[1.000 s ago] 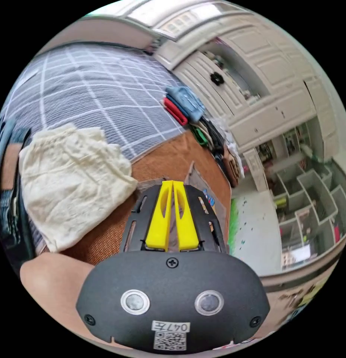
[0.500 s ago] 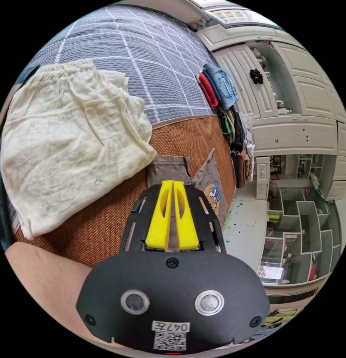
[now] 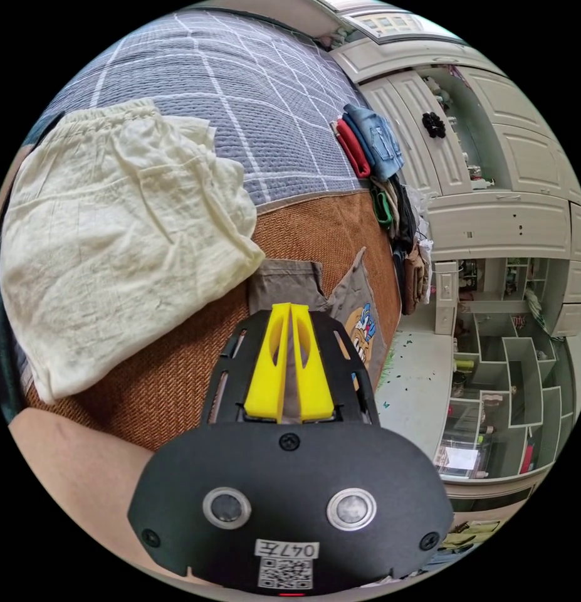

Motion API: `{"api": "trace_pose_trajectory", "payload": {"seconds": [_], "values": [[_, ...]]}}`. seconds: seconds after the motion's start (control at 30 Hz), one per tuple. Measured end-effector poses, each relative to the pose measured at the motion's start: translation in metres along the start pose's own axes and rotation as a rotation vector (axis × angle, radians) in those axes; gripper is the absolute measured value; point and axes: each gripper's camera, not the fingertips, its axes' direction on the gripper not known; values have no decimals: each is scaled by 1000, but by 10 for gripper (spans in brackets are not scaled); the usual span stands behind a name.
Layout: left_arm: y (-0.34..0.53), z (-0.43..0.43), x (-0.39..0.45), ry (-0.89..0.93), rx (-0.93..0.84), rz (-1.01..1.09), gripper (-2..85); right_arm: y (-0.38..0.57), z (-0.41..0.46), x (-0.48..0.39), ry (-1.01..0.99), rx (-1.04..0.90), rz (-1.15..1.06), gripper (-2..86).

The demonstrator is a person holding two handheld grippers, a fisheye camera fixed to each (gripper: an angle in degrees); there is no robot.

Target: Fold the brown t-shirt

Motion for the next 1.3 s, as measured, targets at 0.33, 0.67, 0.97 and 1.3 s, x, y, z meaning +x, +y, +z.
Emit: {"api": "trace_pose_trajectory", "payload": {"seconds": [0.33, 0.67, 0.97, 1.3], "values": [[21, -2, -40, 9, -9, -17, -10, 7, 15, -5, -47, -81, 54, 84], [34, -2, -62, 22, -22, -26, -10, 10, 20, -15, -279, 58, 94, 67], [37, 0, -69, 18, -35, -39, -10, 34, 32, -76, -57, 102, -112, -11], [31, -6, -61, 13, -33, -42, -10, 135, 179, -221, 613, -524, -1164, -9]]}}
